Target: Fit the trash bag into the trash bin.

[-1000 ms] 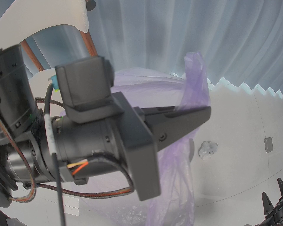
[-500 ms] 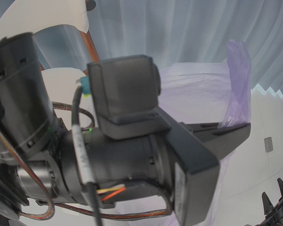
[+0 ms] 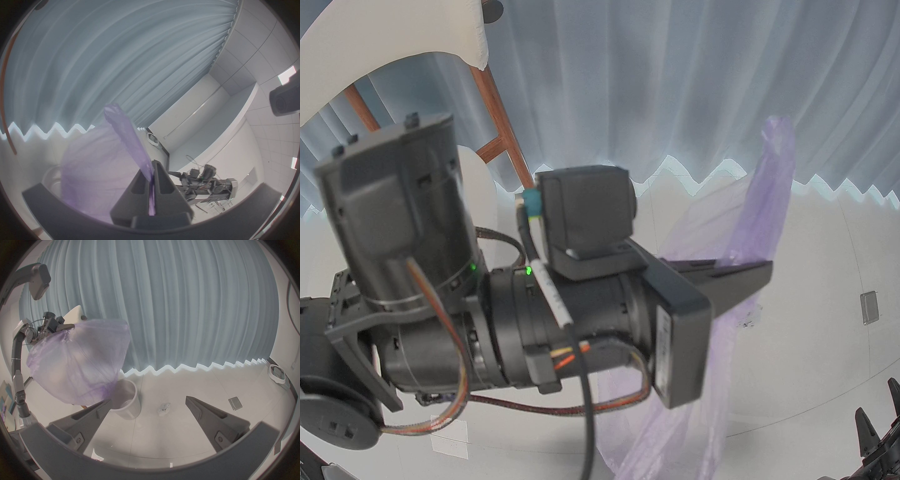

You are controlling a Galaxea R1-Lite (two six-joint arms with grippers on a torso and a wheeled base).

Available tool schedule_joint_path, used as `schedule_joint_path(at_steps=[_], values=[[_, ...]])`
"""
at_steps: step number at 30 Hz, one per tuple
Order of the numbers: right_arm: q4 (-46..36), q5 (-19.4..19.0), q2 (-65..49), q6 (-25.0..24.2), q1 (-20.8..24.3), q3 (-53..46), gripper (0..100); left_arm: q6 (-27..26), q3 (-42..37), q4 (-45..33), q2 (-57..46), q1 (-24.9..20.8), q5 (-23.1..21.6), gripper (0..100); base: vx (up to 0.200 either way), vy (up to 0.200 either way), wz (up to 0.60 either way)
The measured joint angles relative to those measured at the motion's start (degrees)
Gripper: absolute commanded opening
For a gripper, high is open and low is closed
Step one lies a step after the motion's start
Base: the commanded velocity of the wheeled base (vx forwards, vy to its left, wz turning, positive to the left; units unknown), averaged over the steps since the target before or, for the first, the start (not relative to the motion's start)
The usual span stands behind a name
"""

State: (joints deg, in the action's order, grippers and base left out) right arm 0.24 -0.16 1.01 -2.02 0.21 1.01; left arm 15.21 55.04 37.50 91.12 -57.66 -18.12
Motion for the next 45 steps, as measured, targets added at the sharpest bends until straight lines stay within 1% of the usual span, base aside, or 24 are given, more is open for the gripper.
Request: schedule_joint_path(at_steps=[2, 4, 7, 11, 14, 18, 25, 27, 29, 32, 35, 40, 45], values=[[-0.02, 0.00, 0.00, 0.02, 0.00, 0.00, 100, -0.77, -0.24, 0.66, 0.74, 2.05, -1.28, 0, 0.000, 0.000, 0.00], [0.00, 0.00, 0.00, 0.00, 0.00, 0.00, 100, -1.78, -0.57, 2.00, 1.49, 4.25, -3.61, 0, 0.000, 0.000, 0.00], [-0.02, 0.00, 0.00, 0.02, 0.00, 0.00, 100, -3.40, -1.07, 5.33, 3.19, 7.67, -6.19, 0, 0.000, 0.000, 0.00], [-0.02, 0.02, 0.00, 0.02, 0.00, 0.00, 100, -4.06, -1.51, 9.00, 5.71, 10.37, -7.08, 0, 0.000, 0.000, 0.00], [-0.02, 0.00, 0.00, 0.00, 0.00, 0.00, 100, -4.16, -1.57, 10.89, 7.28, 11.34, -7.28, 0, 0.000, 0.000, 0.00], [-0.02, 0.02, 0.00, 0.00, 0.00, 0.00, 100, -4.16, -1.51, 11.17, 8.63, 11.86, -7.31, 0, 0.000, 0.000, 0.00], [0.00, 0.00, 0.00, -0.07, 0.00, 0.00, 100, -5.21, -1.10, 11.19, 9.89, 13.09, -7.28, 0, 0.000, 0.000, 0.00], [0.00, 0.00, 0.00, -0.07, 0.00, 0.00, 100, -7.31, -0.69, 11.19, 10.09, 13.57, -7.20, 0, 0.000, 0.000, 0.00], [0.00, 0.00, 0.00, -0.07, 0.00, 0.00, 100, -11.20, -0.09, 11.17, 10.50, 14.31, -7.06, 0, 0.000, 0.000, 0.00], [0.00, 0.00, 0.00, -0.07, 0.00, 0.00, 100, -14.88, 1.77, 11.14, 11.68, 15.60, -6.77, 0, 0.000, 0.000, 0.00], [-0.02, 0.00, 0.00, -0.09, 0.00, 0.00, 100, -15.42, 4.28, 11.11, 12.95, 16.46, -6.00, 0, 0.000, 0.000, 0.00], [0.00, 0.00, 0.00, -0.07, 0.00, 0.00, 100, -15.51, 9.59, 10.91, 15.59, 17.07, -1.69, 0, 0.000, 0.000, 0.00], [0.00, 0.02, 0.00, -0.09, -0.05, 0.00, 100, -15.95, 13.48, 10.97, 18.66, 16.96, -0.09, 0, 0.000, 0.000, 0.00]])
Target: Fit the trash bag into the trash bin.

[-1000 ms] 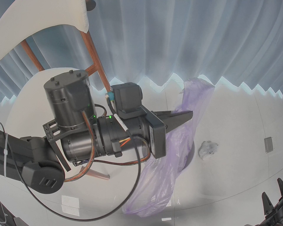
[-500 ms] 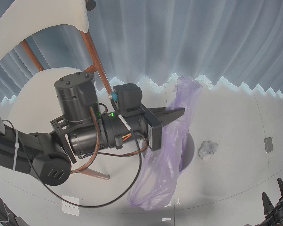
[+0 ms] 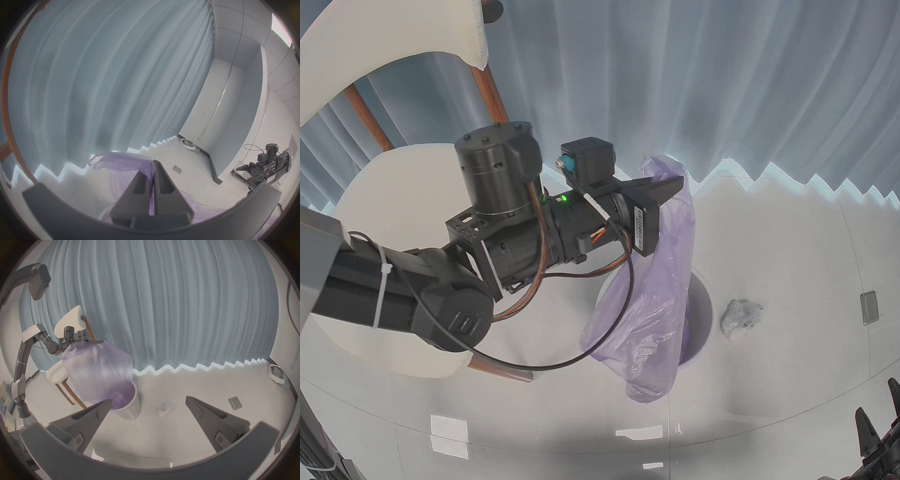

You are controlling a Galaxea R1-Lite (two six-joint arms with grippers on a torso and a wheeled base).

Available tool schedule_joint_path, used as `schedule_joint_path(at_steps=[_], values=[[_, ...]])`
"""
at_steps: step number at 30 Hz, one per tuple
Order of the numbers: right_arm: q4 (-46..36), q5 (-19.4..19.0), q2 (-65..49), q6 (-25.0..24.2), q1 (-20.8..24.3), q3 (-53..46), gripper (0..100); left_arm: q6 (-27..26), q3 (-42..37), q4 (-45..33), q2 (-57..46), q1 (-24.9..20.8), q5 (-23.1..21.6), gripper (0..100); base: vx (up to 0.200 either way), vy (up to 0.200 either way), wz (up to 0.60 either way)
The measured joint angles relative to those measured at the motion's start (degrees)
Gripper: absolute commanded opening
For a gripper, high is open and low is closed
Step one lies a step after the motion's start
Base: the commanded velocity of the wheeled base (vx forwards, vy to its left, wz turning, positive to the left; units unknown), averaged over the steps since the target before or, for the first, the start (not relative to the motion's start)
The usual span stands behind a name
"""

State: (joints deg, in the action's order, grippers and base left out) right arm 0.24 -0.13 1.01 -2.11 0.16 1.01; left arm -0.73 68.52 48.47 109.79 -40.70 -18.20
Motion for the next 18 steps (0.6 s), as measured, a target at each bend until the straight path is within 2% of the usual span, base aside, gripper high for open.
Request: schedule_joint_path(at_steps=[8, 18], values=[[0.00, 0.06, 0.00, -0.02, 0.00, 0.00, 100, -3.07, 1.10, 0.82, 2.91, -0.11, 2.35, 0, 0.000, 0.000, 0.00], [-0.02, 0.09, 0.00, -0.10, 0.00, 0.00, 100, -4.22, -0.96, 7.20, 5.53, -0.30, 3.56, 0, 0.000, 0.000, 0.00]])
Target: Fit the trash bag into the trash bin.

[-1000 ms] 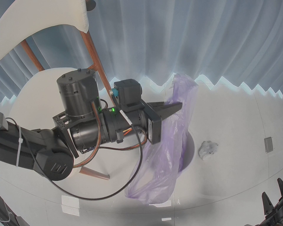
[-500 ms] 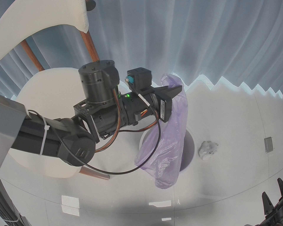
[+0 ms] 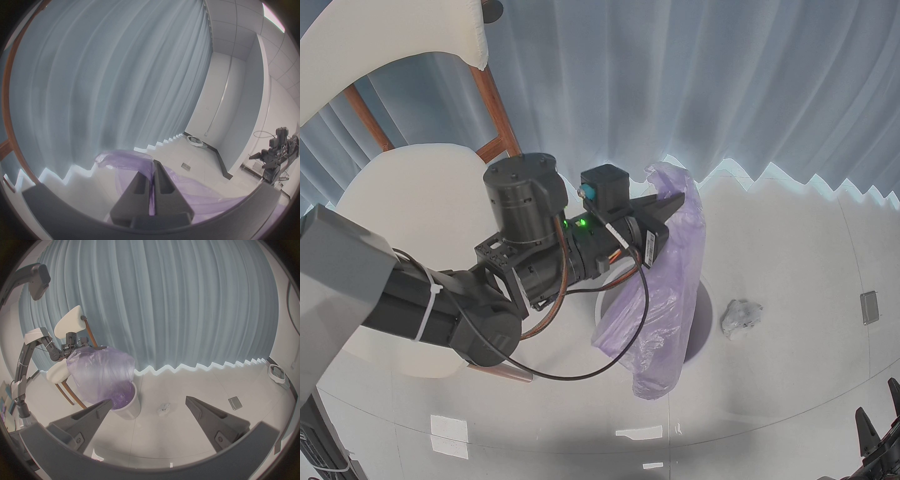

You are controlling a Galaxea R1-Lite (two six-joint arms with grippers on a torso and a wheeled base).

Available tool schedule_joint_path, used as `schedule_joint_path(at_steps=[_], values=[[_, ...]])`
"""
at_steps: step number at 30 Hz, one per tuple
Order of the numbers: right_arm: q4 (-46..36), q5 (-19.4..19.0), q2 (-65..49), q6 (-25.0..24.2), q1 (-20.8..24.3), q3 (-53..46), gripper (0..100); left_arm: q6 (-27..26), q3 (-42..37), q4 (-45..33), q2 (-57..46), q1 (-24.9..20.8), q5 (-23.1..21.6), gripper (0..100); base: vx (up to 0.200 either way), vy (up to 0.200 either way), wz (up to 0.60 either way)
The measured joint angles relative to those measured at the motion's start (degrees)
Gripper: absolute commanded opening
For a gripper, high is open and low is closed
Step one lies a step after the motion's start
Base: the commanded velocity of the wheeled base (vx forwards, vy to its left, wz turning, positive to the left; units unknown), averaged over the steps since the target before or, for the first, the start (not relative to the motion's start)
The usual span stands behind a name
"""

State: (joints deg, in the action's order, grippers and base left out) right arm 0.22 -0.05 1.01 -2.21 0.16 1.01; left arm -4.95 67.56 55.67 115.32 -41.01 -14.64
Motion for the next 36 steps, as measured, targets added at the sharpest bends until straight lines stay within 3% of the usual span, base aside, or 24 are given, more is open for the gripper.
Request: schedule_joint_path(at_steps=[17, 25, 36], values=[[0.00, 0.15, 0.00, 0.02, 0.00, 0.00, 100, -3.89, -14.18, 4.71, -1.60, -0.35, -0.05, 0, 0.000, 0.000, 0.00], [0.02, 0.15, 0.00, 0.16, 0.00, 0.00, 100, -6.24, -15.86, 4.97, -4.99, 0.00, 6.81, 0, 0.000, 0.000, 0.00], [-0.22, 0.48, 0.00, 0.57, 0.00, 0.00, 100, -5.47, -23.10, 8.51, -8.37, -2.97, 7.89, 0, 0.000, 0.000, 0.00]])
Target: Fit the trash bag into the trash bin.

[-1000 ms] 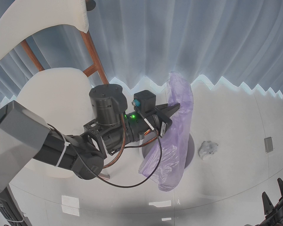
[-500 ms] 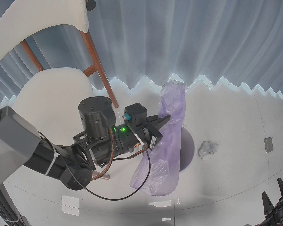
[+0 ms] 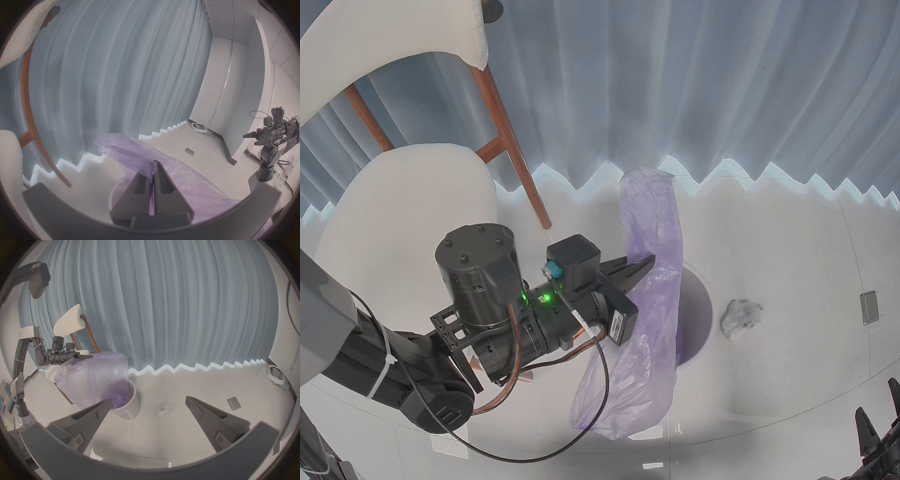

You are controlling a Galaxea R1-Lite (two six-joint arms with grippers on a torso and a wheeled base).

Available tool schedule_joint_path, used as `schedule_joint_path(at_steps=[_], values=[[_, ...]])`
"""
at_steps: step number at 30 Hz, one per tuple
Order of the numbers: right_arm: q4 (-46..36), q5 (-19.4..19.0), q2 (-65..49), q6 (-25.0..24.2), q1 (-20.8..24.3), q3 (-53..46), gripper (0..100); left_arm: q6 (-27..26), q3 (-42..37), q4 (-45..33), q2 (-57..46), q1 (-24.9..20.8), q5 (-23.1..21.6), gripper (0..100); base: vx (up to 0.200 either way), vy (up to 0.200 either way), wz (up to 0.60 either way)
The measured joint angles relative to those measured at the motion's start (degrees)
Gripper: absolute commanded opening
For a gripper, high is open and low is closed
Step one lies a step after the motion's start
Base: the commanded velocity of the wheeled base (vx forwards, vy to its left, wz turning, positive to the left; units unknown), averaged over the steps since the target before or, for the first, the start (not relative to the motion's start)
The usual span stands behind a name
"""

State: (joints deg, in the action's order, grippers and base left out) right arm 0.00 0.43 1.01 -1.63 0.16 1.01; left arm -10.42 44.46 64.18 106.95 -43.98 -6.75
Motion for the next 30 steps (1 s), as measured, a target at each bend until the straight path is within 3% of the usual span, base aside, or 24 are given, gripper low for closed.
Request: schedule_joint_path(at_steps=[15, 19, 22, 30], values=[[2.68, 0.26, 0.33, -0.57, 0.17, 1.63, 100, 0.49, -7.53, 1.12, -2.86, -0.11, -0.17, 0, 0.000, 0.000, 0.00], [3.94, -1.88, 3.72, -4.39, 2.04, 5.11, 100, 0.49, -7.86, 1.10, -3.54, 0.09, -0.20, 0, 0.000, 0.000, 0.00], [4.01, -6.11, 7.52, -9.23, 4.69, 8.02, 100, 0.50, -7.73, 1.07, -3.75, 0.29, -0.16, 0, 0.000, 0.000, 0.00], [3.96, -12.32, 18.58, -18.94, 7.41, 13.02, 100, 0.50, -6.79, 1.17, -3.12, 0.44, -0.11, 0, 0.000, 0.000, 0.00]])
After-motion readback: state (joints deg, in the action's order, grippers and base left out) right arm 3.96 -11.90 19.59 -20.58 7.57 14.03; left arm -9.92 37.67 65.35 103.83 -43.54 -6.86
